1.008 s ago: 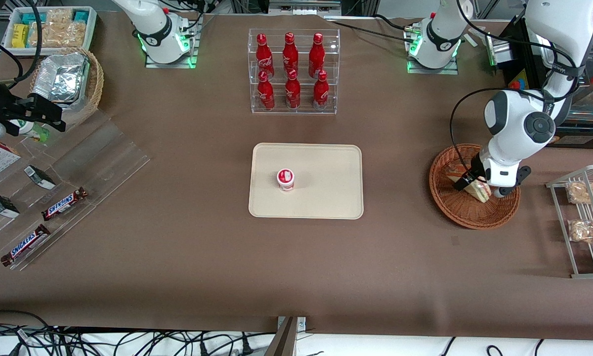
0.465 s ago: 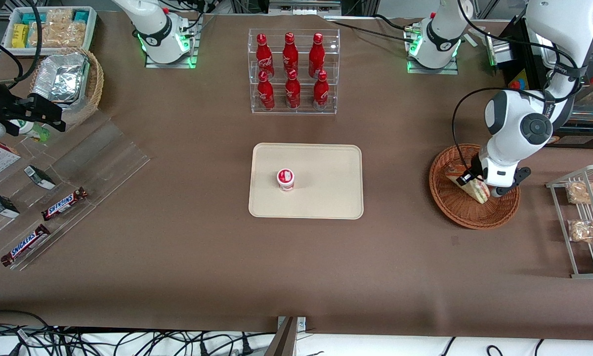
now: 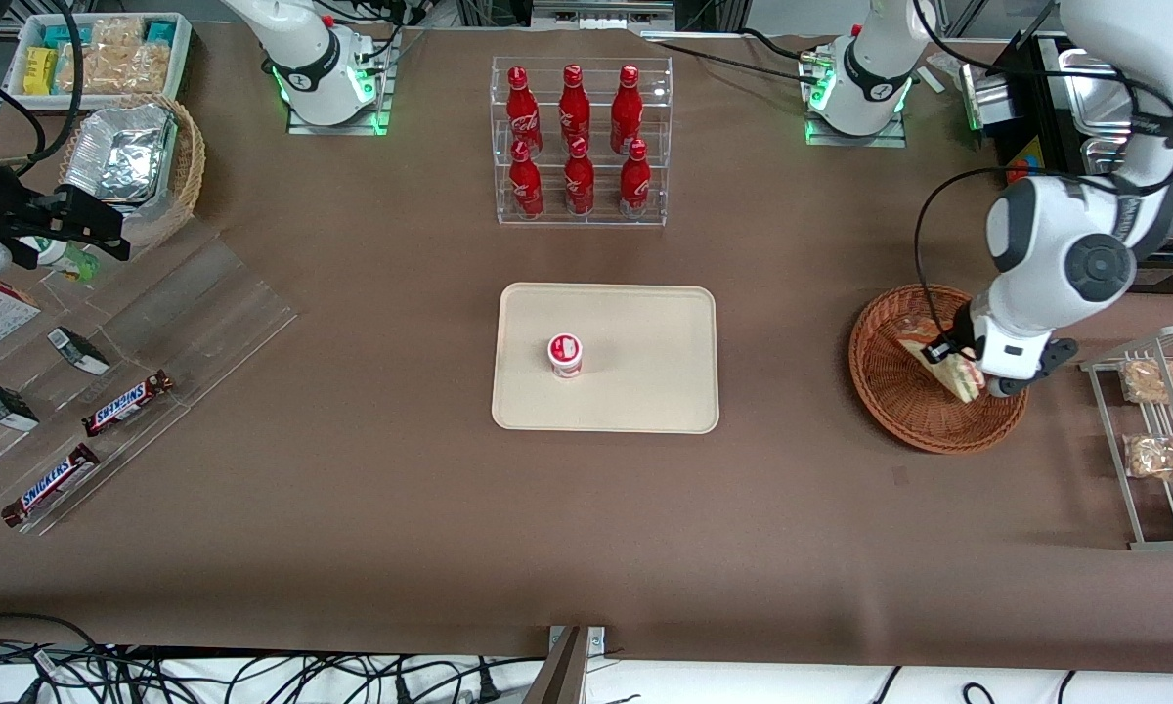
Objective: Place sandwich from basket to tray
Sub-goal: 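Lift the sandwich up out of the basket with the left gripper, then carry the sandwich over to the cream tray beside the small bottle, then lower the sandwich onto the tray and open the left gripper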
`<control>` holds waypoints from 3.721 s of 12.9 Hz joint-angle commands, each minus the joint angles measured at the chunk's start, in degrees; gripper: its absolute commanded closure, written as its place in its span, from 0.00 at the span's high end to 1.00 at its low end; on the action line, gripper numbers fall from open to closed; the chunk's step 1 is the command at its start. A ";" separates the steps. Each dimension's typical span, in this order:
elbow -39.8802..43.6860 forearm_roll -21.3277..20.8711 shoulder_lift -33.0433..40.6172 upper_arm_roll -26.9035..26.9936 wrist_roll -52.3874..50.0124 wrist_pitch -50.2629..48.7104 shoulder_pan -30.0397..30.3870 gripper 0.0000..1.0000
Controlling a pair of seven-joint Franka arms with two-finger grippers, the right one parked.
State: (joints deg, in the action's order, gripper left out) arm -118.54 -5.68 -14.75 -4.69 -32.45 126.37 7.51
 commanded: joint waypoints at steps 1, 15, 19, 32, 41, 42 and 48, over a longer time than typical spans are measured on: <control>10.13 -0.56 0.78 -0.32 4.40 -12.25 0.49 0.02; 26.52 3.75 1.57 -16.92 11.18 -28.29 -0.22 0.00; 26.52 3.84 1.48 -24.91 6.63 -28.73 -0.30 0.00; 19.76 -7.22 -10.55 -30.65 -9.37 -10.46 -13.66 0.00; 18.78 -22.17 -24.70 -30.12 -19.76 1.50 -17.44 0.00; 18.78 -23.22 -25.41 -30.12 -19.85 1.77 -17.53 0.00; 19.05 -26.57 -27.43 -30.12 -23.26 1.86 -17.62 0.20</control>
State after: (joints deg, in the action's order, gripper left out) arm -100.69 -29.59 -40.97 -34.99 -53.17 128.16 -9.57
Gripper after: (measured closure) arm 0.833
